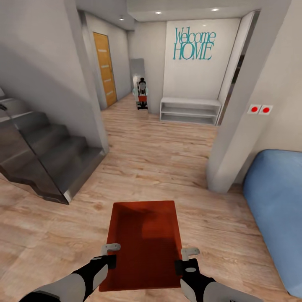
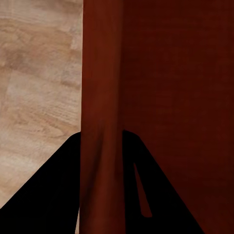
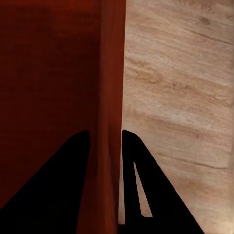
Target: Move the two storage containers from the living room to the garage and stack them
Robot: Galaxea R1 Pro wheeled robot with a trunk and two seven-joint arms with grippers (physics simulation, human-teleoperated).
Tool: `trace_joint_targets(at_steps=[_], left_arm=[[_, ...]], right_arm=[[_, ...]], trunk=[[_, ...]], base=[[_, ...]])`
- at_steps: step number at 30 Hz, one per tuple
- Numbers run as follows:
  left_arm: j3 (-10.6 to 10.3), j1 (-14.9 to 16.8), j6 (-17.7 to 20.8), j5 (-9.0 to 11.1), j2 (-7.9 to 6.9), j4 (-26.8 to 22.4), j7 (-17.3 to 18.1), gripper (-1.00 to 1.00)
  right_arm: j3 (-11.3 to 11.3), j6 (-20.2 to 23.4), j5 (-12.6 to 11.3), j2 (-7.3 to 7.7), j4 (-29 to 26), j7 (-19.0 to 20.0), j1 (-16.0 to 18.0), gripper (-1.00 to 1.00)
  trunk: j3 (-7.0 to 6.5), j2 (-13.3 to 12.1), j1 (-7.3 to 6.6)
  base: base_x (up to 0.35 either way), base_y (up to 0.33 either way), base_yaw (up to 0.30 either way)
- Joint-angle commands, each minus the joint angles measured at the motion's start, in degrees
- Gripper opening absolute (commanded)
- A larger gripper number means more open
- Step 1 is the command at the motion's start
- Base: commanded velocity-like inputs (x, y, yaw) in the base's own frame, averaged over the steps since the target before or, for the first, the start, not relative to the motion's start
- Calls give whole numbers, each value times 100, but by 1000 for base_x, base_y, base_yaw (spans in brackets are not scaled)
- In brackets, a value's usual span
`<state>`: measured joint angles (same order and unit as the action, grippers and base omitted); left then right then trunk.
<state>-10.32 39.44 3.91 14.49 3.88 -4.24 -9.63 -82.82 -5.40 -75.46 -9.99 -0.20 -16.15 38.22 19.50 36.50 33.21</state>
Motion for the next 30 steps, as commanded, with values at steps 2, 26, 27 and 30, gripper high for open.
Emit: trace_joint_targets(at_steps=[2, 26, 27, 30], left_arm=[[408, 2, 42, 230, -63, -6, -75, -100], [408, 2, 47, 221, -69, -5, -75, -100], [408, 2, 47, 221, -70, -4, -75, -100], [408, 2, 46, 221, -71, -2, -75, -100]], right_arm=[[52, -128, 40, -1, -15, -82, 7, -100], [48, -128, 40, -1, -11, -82, 9, -100], [48, -128, 40, -1, -11, -82, 9, -100], [48, -128, 40, -1, -13, -82, 4, -100]], trunk=[[8, 6, 5], [8, 6, 5], [8, 6, 5], [8, 6, 5]], base=[[323, 0, 0], [323, 0, 0], [323, 0, 0], [323, 0, 0]])
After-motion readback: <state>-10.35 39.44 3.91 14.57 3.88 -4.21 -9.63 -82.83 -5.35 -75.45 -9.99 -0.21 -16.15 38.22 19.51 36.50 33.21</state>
